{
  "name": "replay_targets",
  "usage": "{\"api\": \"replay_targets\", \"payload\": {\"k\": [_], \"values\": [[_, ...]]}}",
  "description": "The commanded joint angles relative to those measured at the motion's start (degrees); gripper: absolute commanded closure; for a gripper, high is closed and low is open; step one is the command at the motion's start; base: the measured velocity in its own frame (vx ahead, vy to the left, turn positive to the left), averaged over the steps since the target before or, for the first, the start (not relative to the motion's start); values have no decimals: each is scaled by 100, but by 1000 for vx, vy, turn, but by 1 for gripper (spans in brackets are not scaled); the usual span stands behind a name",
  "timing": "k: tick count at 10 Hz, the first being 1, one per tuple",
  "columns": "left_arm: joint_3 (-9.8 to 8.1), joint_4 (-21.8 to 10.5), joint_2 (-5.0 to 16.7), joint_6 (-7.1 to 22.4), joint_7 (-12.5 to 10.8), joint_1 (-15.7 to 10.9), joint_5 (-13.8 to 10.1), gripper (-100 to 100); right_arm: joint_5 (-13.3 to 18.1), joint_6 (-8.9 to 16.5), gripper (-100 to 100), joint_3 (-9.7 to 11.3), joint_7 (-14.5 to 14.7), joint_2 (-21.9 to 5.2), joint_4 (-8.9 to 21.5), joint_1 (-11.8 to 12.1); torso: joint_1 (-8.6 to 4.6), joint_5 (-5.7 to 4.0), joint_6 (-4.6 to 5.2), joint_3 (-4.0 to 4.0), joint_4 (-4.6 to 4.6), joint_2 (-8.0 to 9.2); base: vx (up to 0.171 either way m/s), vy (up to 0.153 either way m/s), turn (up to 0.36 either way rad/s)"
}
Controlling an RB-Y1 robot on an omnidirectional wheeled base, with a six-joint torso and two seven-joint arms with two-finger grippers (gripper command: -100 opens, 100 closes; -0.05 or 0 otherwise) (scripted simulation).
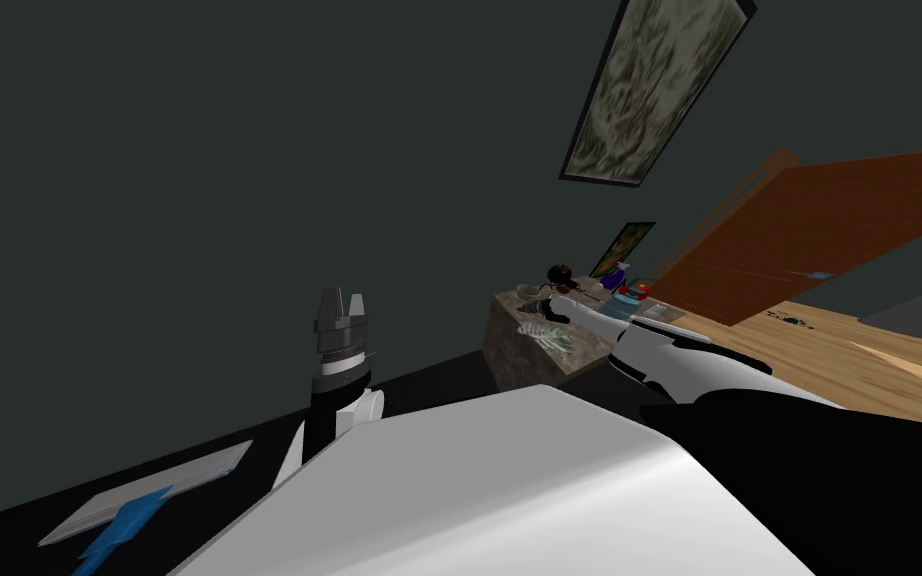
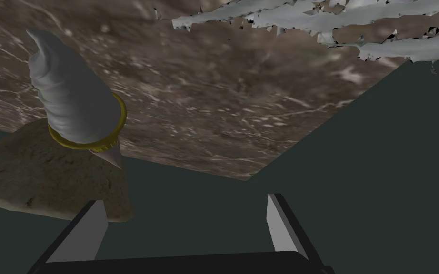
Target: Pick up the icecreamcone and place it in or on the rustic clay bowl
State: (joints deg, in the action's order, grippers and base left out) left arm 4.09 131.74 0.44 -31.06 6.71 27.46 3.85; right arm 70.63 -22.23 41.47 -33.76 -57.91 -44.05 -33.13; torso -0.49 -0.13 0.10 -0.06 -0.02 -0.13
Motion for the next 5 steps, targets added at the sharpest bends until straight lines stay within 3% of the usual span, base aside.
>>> {"api": "replay_targets", "payload": {"k": [1, 3, 5], "values": [[0, 0, 0, 0, 0, 0, 0, 0, 173, 92, -100, 251, -286, -196, -114, -4, 0, 0, 0, 0, 0, 0, 40, -55, 18], [0, 0, 0, 0, 0, 0, 0, 0, 173, 92, -100, 251, -361, -196, -114, -4, 16, 3, 0, 4, 1, 7, 10, -11, 1], [1, 0, -1, 0, 0, 0, 0, 0, 276, 36, -100, 425, -494, -272, 169, -44, 21, 5, 0, 6, 2, 10, 38, -26, 24]]}}
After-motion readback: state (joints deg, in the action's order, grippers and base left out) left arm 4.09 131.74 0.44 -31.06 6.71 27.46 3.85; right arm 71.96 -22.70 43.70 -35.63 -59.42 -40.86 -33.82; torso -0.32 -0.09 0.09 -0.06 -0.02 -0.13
